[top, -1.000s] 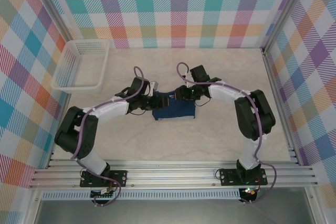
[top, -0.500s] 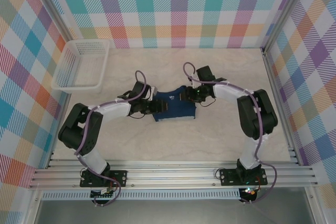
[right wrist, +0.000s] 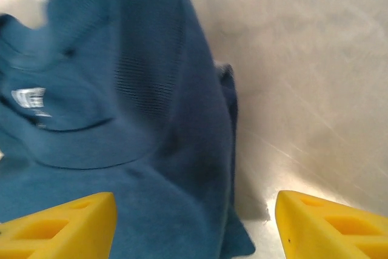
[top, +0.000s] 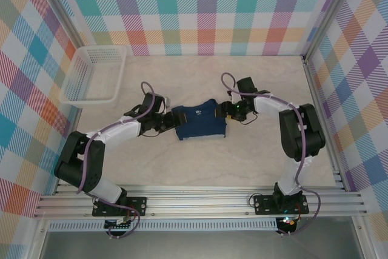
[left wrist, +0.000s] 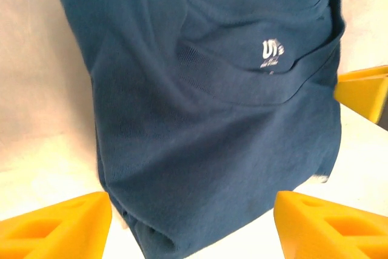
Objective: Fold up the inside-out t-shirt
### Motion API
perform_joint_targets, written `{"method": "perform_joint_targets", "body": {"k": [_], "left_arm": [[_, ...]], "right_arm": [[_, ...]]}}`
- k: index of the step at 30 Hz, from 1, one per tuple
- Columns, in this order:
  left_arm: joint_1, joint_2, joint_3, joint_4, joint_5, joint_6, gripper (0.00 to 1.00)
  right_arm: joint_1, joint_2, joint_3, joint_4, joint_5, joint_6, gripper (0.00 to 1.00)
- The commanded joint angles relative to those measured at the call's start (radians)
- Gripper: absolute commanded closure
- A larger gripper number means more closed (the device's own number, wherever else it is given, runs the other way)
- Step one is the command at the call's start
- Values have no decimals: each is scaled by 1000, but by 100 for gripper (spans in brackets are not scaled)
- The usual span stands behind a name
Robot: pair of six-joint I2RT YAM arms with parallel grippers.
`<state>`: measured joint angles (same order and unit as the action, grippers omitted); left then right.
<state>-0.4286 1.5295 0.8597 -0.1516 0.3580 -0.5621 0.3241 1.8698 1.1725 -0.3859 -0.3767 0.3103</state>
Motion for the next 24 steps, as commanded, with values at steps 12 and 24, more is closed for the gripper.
{"method": "perform_joint_targets", "body": {"k": [12, 24], "left_arm": [[-18, 183, -17, 137, 92, -67, 32], [-22, 191, -42, 157, 87, -64, 32]], "right_arm": [[73, 112, -10, 139, -187, 127, 33], [117, 128, 35, 206, -204, 176, 69]]}}
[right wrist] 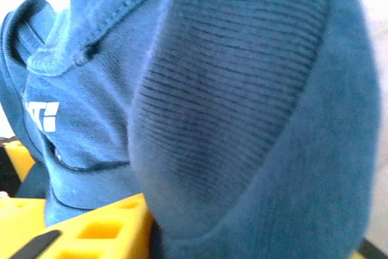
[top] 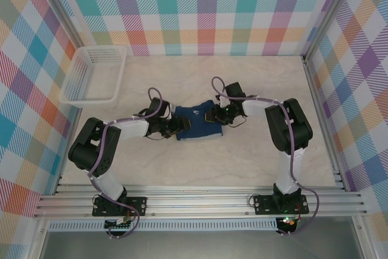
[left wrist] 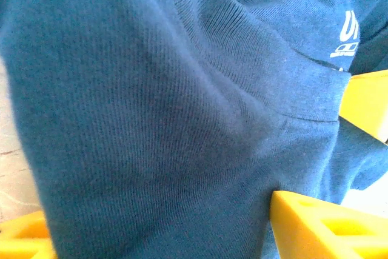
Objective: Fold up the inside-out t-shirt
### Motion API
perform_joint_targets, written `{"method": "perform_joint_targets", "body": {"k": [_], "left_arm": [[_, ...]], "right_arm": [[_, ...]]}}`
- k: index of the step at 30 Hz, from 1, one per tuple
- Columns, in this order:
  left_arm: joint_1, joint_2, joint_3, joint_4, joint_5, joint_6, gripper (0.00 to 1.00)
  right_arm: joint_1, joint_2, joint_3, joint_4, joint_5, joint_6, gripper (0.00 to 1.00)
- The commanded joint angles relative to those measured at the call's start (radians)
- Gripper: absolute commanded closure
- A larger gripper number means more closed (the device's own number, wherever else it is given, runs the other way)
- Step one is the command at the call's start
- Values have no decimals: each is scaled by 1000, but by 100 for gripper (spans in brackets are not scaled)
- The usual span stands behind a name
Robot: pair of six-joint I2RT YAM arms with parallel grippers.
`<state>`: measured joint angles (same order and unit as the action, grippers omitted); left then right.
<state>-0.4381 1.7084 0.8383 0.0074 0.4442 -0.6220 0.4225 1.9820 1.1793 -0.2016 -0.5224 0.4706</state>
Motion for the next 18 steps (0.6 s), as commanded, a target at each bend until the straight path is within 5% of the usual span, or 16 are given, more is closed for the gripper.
{"method": "perform_joint_targets", "body": {"k": [1, 8, 13, 18], "left_arm": [[-13, 6, -19, -11, -7, 1, 33], [-8, -112, 15, -166, -136, 88, 30], [-6, -219, 46, -318, -285, 162, 29], [-6, -273, 61, -369, -314, 181, 29]], "right_arm": [[18, 13, 38, 7, -46, -1, 74], [-52, -46, 124, -181, 100, -222, 97], [-171, -52, 270, -368, 302, -480, 98], [-291, 38, 493, -490, 494, -688, 98]]}}
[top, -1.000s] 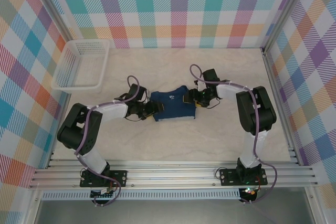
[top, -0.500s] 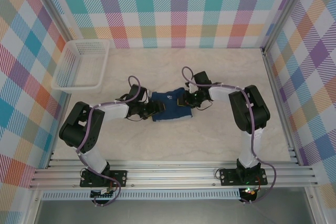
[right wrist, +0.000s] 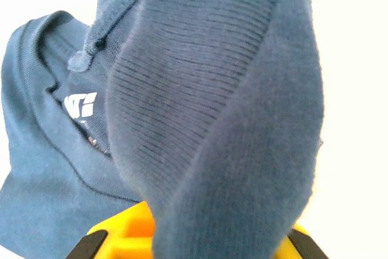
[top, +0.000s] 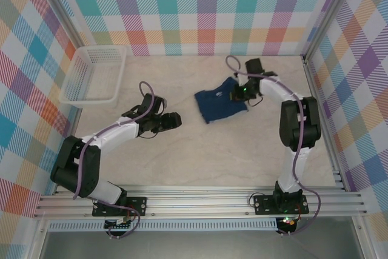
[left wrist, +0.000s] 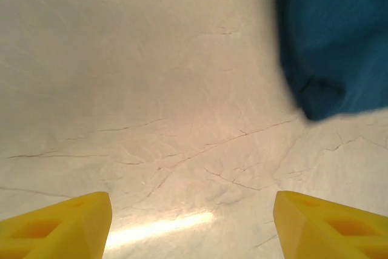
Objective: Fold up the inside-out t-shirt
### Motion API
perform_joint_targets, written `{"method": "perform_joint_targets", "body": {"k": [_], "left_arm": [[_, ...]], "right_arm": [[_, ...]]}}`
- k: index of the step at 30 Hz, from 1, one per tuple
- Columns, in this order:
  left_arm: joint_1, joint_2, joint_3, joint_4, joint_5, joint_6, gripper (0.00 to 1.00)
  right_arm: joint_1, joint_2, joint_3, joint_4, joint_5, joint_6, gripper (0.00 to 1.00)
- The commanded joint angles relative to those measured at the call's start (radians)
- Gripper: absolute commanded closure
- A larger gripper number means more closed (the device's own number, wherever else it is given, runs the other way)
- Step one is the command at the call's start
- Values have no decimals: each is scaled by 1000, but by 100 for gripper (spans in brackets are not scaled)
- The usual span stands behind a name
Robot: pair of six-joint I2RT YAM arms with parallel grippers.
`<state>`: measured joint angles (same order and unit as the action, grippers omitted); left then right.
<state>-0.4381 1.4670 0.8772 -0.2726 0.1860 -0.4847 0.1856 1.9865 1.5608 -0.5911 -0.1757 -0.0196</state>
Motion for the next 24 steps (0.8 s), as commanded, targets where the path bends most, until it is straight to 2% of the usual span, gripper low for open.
{"method": "perform_joint_targets", "body": {"k": [1, 7, 12, 15, 19, 21, 24], "left_arm": [[-7, -42, 24, -95, -59, 43, 29], [-6, -82, 39, -140, -65, 61, 29], [-7, -83, 51, -159, -80, 73, 29], [-6, -70, 55, -155, -71, 74, 29], [-7, -54, 59, -152, -61, 73, 29], [-6, -58, 55, -154, -64, 72, 29], [-6, -74, 41, -153, -97, 72, 29]], "right_arm": [[-76, 55, 158, -117, 170, -218, 98], [-178, 225, 458, -213, 283, -340, 95], [-214, 381, 655, -273, 382, -419, 92], [-215, 467, 755, -267, 483, -432, 79], [-216, 542, 904, -285, 616, -355, 56], [-215, 533, 942, -308, 646, -285, 47], [-215, 448, 881, -316, 624, -186, 41]]}}
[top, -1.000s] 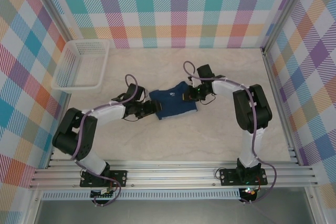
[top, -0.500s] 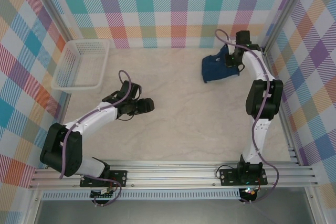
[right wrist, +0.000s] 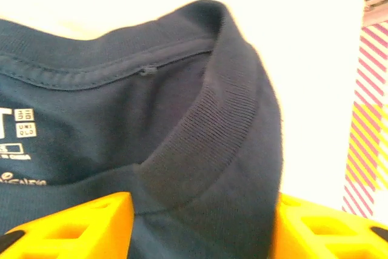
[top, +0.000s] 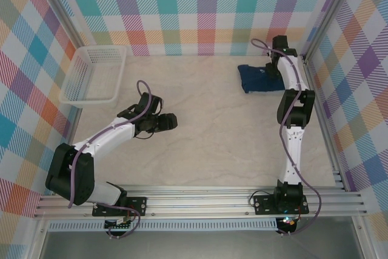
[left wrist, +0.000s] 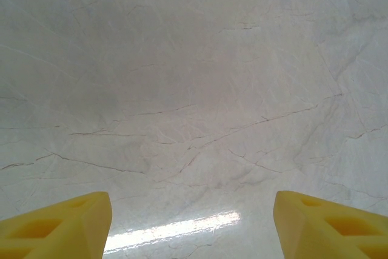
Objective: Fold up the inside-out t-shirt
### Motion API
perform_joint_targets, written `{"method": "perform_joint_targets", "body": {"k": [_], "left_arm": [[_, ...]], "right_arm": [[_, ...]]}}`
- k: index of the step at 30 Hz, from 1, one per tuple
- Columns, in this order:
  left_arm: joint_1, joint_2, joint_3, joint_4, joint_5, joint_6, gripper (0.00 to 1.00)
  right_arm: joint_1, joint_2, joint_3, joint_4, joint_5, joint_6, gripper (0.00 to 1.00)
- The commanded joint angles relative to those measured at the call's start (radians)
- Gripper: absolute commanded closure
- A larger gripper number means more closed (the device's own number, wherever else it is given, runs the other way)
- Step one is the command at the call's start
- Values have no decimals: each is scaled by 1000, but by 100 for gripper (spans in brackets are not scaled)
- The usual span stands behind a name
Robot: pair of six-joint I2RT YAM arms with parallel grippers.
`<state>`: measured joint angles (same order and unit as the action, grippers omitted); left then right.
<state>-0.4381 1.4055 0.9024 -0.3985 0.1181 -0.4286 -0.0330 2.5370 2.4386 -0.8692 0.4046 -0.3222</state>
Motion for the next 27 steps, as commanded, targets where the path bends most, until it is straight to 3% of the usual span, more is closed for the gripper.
{"method": "perform_joint_targets", "body": {"k": [1, 9, 14, 17, 19, 21, 25, 27], "left_arm": [[-6, -21, 12, -28, -46, 14, 29], [12, -178, -76, 49, -230, 4, 24], [30, -387, -192, 100, -525, 10, 3], [41, -511, -274, 157, -714, 41, 0], [60, -556, -332, 219, -802, 77, 0], [88, -563, -380, 292, -849, 106, 0], [150, -441, -484, 575, -733, 298, 0], [172, -343, -486, 662, -709, 321, 0]], "right_arm": [[4, -158, -59, -26, 15, 152, 40], [14, -820, -930, 382, -339, 427, 27], [48, -1170, -1353, 515, -363, 496, 16], [47, -1331, -1569, 615, -346, 529, 7], [47, -1387, -1679, 676, -301, 539, 0], [48, -1401, -1747, 723, -257, 537, 0], [47, -1357, -1880, 963, -230, 501, 0], [48, -1307, -1917, 1086, -225, 494, 0]]}}
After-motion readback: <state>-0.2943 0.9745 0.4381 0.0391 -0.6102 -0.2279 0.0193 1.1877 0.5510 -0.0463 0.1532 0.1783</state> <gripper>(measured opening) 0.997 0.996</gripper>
